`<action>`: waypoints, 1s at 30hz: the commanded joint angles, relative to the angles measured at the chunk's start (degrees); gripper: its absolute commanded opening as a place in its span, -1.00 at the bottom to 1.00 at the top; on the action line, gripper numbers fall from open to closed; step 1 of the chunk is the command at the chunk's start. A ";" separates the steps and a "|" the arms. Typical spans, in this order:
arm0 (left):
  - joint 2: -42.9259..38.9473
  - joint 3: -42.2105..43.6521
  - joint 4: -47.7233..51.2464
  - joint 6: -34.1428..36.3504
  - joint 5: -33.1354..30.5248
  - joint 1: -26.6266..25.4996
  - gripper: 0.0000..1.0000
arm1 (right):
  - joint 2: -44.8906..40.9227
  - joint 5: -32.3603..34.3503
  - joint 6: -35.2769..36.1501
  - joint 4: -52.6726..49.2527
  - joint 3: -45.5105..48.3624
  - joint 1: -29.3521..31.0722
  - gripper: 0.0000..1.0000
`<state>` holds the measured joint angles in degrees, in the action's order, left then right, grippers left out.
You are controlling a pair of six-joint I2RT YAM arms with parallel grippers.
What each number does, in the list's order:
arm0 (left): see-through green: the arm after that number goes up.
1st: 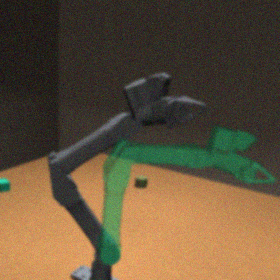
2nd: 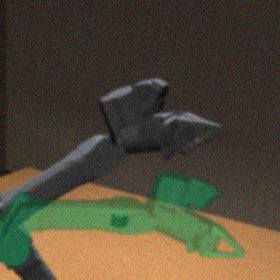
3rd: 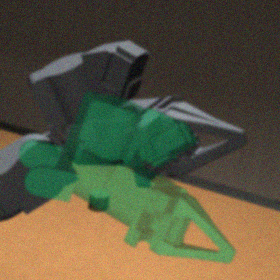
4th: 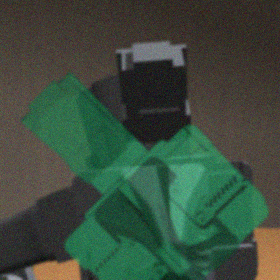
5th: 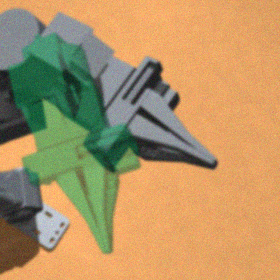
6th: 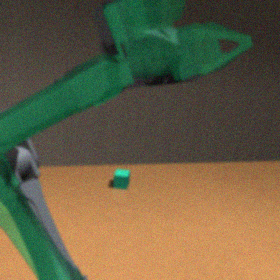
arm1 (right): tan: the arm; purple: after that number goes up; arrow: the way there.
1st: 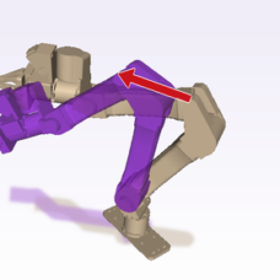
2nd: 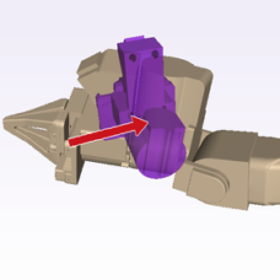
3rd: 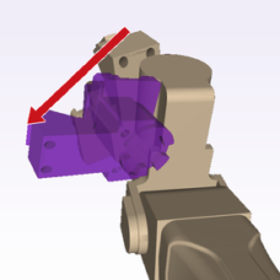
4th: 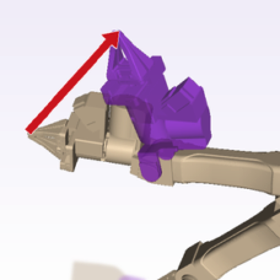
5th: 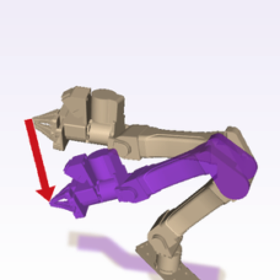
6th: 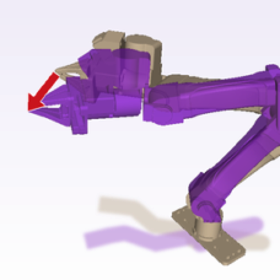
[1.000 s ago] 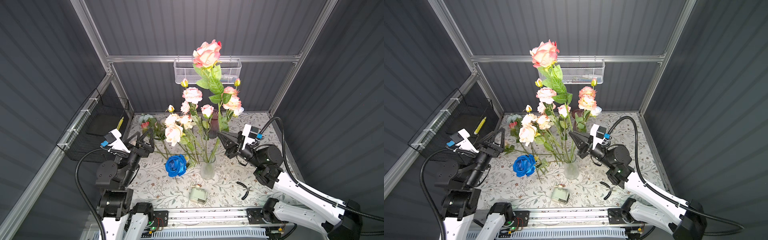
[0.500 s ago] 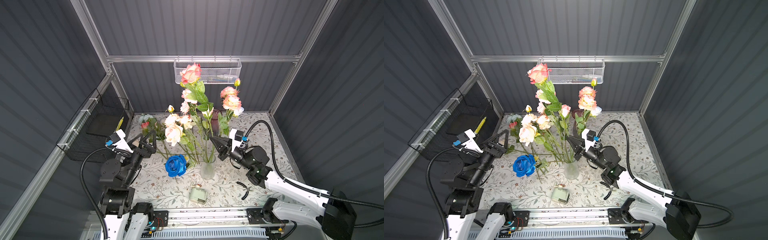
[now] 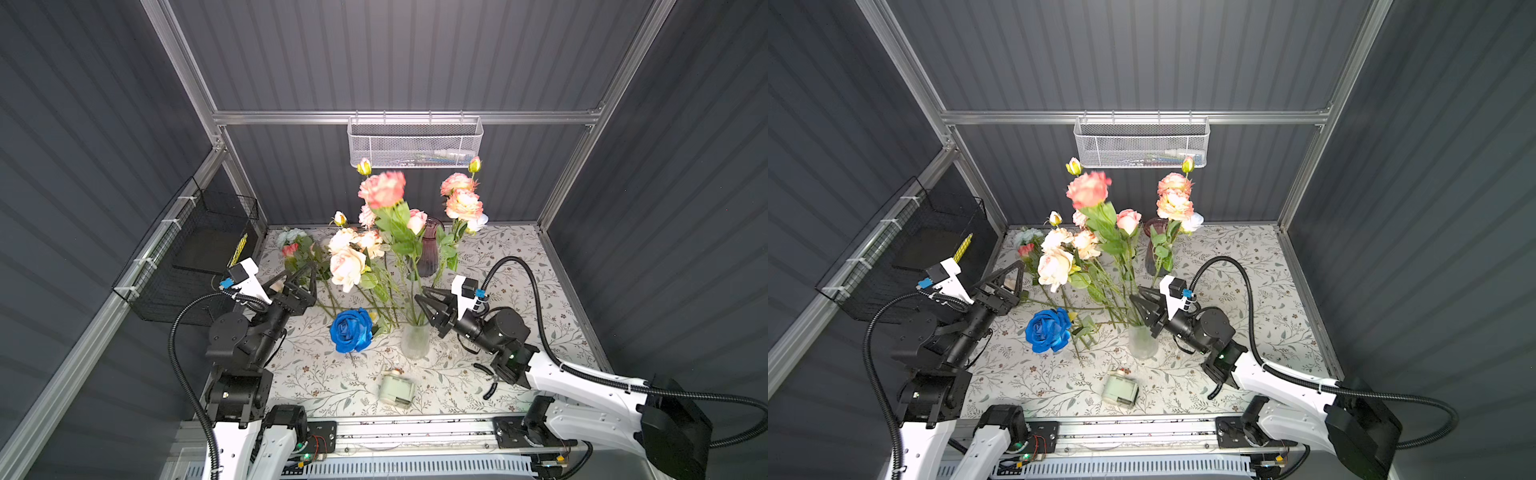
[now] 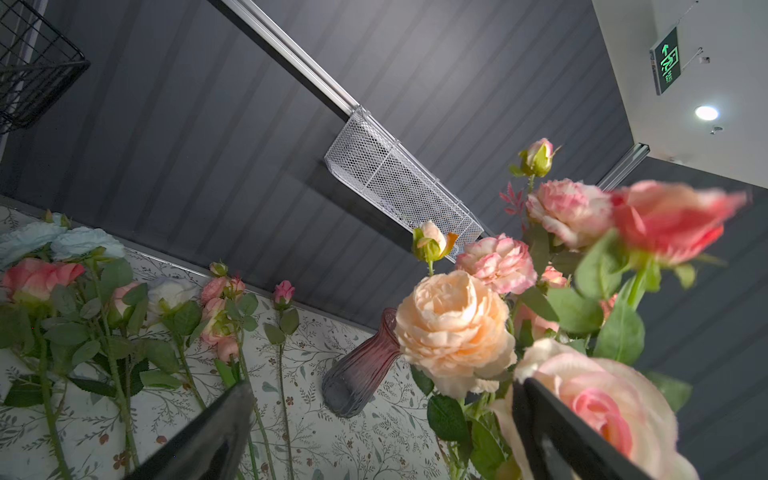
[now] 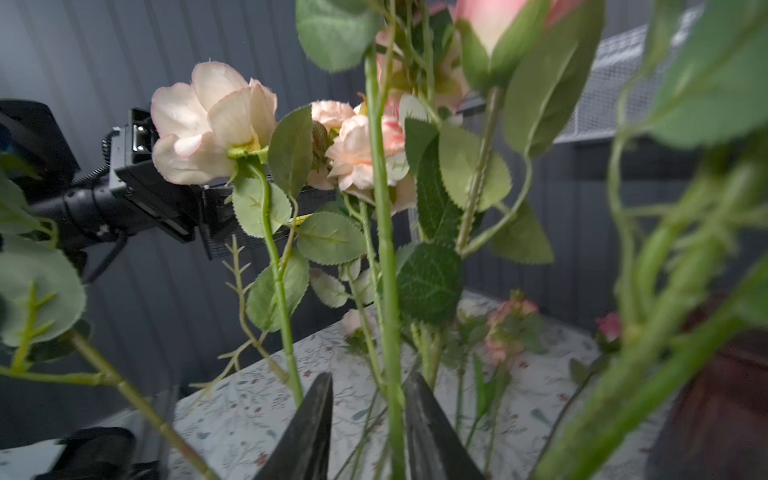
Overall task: Arrange the flowers into the vase
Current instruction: 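Open the right gripper and withdraw it from the vase, then close both grippers on the clear vase from either side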
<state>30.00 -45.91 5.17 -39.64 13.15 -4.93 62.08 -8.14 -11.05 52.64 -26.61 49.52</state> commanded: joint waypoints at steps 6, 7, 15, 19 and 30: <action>0.76 2.54 -0.55 -1.49 1.41 0.09 1.00 | -8.02 6.05 -3.66 -3.07 6.44 3.67 0.20; 0.85 2.66 -0.62 -1.55 1.42 0.05 0.99 | -9.26 6.42 -3.92 -4.12 6.88 3.89 0.23; 1.96 4.46 3.28 -2.90 -1.63 0.09 0.99 | -21.09 10.48 -9.30 -15.45 10.62 4.51 0.36; 3.59 5.13 7.79 -3.90 -3.88 0.09 0.99 | -25.15 13.18 -11.88 -23.47 11.46 4.54 0.48; 17.69 10.31 4.80 -6.56 8.05 -1.92 0.84 | -25.10 14.73 -18.14 -37.02 13.69 4.62 0.73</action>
<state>44.71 -36.64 11.20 -45.04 16.32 -5.30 36.07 5.65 -27.38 19.79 -13.54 53.84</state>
